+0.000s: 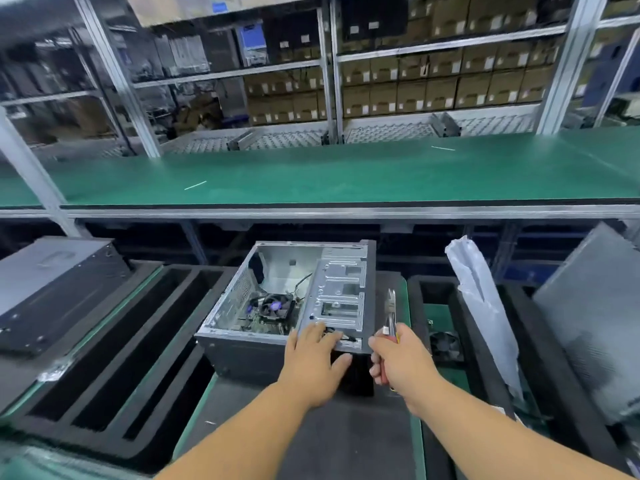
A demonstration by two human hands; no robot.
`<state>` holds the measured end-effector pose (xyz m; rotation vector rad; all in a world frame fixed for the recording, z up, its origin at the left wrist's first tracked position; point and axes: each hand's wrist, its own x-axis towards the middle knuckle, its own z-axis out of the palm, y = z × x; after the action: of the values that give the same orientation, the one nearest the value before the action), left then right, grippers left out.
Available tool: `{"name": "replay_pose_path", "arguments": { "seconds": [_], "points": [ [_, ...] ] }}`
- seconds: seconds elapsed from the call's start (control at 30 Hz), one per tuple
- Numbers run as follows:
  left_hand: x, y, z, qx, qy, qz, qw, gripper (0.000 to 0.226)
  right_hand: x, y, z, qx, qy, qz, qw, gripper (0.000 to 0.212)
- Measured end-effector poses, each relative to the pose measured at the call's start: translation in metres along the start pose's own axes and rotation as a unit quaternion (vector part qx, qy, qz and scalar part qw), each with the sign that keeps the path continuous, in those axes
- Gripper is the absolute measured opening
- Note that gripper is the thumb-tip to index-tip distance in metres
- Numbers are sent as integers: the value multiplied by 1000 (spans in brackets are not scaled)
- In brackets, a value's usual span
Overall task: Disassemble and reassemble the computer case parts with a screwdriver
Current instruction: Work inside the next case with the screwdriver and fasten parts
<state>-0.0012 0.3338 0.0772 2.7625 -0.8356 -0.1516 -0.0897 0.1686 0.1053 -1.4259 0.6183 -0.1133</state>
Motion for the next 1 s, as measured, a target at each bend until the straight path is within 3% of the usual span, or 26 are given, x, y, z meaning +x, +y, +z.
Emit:
{"name": "replay_pose_path", "arguments": {
  "seconds": [0.23, 0.43, 0.53, 0.63, 0.73, 0.87, 1.0],
  "points": [
    [2, -7, -4, 3, 40, 5, 999, 48, 13, 51, 4, 50, 47, 66, 996, 26],
    [34, -28, -23, -40, 121, 15, 992, 53, 22, 64, 2, 50, 99, 98, 989, 26],
    [56, -43, -27, -26, 107, 11, 994, 60, 20, 73, 4, 28, 128, 94, 987, 28],
    [68, -50, -18, -8, 61, 13, 998, 69, 16, 86, 2, -26, 217, 91, 972, 27],
    [70, -51, -10, -1, 78, 31, 996, 70, 14, 93, -3, -80, 289, 104, 948, 32],
    [73, -53, -9, 0, 93, 43, 995, 65, 20, 99, -8, -196, 279, 158, 927, 43],
    [72, -53, -8, -5, 84, 62, 995, 60, 16, 108, -6, -345, 272, 199, 876, 44]
  ]
}}
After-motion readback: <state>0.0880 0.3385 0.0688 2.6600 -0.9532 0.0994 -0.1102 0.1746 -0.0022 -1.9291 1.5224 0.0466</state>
